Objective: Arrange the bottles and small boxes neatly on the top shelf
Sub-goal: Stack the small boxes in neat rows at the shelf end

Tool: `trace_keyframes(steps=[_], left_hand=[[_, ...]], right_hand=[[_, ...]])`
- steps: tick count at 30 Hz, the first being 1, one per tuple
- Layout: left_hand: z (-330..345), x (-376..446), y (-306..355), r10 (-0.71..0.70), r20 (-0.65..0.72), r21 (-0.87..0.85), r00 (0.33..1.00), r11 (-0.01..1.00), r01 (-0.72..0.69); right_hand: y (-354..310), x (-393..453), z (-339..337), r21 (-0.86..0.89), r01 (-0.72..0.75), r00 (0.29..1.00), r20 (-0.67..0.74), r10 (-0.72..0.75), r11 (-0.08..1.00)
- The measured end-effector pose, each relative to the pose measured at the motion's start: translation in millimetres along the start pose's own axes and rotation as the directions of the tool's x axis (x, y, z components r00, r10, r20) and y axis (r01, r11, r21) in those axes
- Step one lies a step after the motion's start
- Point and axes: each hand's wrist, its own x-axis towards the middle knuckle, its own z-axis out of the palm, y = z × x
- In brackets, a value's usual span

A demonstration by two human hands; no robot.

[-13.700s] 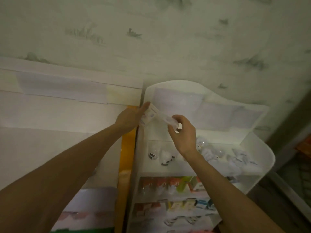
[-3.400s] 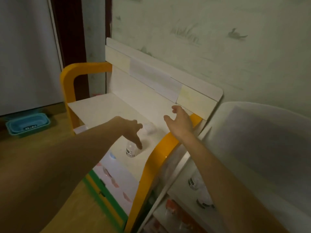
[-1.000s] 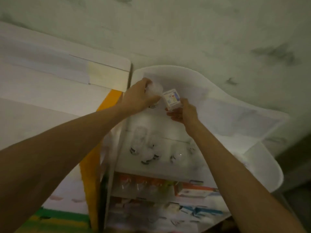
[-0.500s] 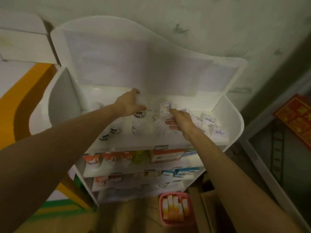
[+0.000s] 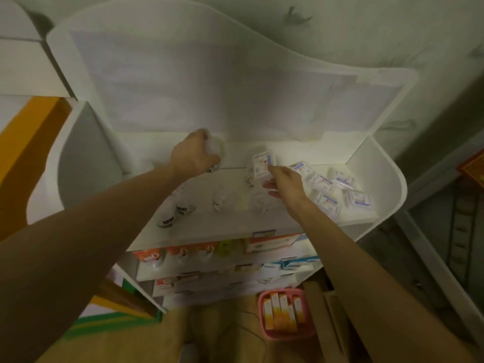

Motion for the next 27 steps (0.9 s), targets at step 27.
trace_keyframes(steps=[27], left_hand=[[62.3, 23.6, 90.2, 0.57, 0.189, 0.147, 0.8, 0.789, -0.596]], right_hand=[[28.7, 3.3, -88.5, -0.189, -0.108, 0.904, -0.428, 0.017, 0.976]])
